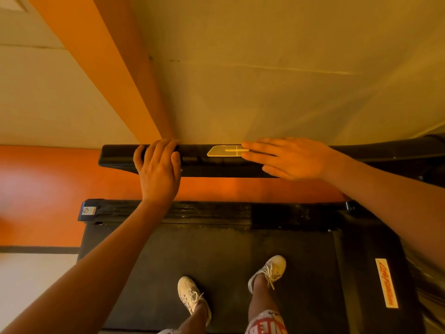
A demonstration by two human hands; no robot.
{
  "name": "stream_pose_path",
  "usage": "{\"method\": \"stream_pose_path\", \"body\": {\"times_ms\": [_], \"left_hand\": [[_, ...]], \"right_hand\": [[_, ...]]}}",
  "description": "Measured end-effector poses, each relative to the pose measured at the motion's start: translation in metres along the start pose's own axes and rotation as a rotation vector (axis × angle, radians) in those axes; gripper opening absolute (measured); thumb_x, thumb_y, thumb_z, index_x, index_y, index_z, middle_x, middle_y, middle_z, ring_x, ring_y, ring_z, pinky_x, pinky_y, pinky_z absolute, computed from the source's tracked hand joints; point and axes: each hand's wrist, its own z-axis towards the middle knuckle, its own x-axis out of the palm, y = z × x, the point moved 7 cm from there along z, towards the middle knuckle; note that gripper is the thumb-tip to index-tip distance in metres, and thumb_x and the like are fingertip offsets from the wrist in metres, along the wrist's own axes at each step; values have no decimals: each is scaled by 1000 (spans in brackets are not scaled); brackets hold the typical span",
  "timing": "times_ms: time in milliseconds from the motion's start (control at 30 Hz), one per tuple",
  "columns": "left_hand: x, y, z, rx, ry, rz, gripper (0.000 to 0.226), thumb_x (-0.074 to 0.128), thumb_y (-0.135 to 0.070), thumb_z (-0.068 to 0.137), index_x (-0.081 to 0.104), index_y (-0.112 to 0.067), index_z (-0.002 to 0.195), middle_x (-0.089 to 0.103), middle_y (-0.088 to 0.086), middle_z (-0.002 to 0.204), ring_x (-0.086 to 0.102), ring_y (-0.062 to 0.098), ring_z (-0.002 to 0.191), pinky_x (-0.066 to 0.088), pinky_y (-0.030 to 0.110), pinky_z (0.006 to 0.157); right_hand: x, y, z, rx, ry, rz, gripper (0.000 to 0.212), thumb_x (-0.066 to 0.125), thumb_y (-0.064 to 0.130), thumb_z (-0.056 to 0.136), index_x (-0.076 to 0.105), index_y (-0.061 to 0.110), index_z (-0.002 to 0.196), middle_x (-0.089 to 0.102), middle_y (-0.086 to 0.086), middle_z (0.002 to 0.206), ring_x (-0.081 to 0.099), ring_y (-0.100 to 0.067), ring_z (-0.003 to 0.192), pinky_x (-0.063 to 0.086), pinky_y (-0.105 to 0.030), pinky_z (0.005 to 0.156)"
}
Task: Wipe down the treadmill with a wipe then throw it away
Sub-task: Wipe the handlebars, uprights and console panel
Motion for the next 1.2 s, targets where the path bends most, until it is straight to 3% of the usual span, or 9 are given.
{"method": "stream_pose_path", "body": {"times_ms": [167,333,467,567,867,1033,1200], "left_hand": [[-1,-1,1,7,43,32,48,22,-33,112,62,-12,128,64,9,129,55,30,126,27,53,116],[3,-18,12,48,136,60,56,15,-41,111,63,-14,122,65,7,123,58,28,118,30,53,110],[-2,-10,14,172,141,76,56,16,-39,111,63,-11,124,67,9,121,61,30,112,36,48,103],[-4,-3,17,164,96,85,57,16,-38,112,66,-10,118,69,10,116,64,31,108,37,48,98],[1,-22,13,340,-4,81,48,27,-34,114,67,-9,126,70,10,125,65,27,119,36,44,97],[6,-35,4,326,-99,70,43,36,-32,113,66,-6,129,68,14,131,61,29,128,38,46,103],[16,-55,-4,323,-46,39,42,35,-34,113,59,-11,139,62,10,141,56,28,134,38,51,110]], "right_hand": [[2,0,2,23,31,-33,57,27,43,108,16,29,161,31,-6,166,55,-35,135,62,-48,83],[0,3,3,24,40,-61,57,28,42,106,20,26,160,36,-8,164,60,-35,129,62,-44,77],[-1,3,3,21,40,-58,57,28,42,106,18,27,161,37,-8,163,60,-35,129,62,-44,80],[-1,2,3,26,27,-67,57,26,43,107,17,28,161,37,-8,163,61,-35,128,61,-44,82],[-2,2,3,16,-16,-85,55,32,39,106,25,24,158,42,-11,160,65,-36,122,62,-44,77],[-1,1,3,26,-26,-77,55,31,40,107,24,25,159,41,-10,161,64,-36,123,62,-45,78],[-3,1,3,27,-32,-84,54,32,40,107,26,25,158,43,-10,159,65,-36,121,61,-43,77]]}}
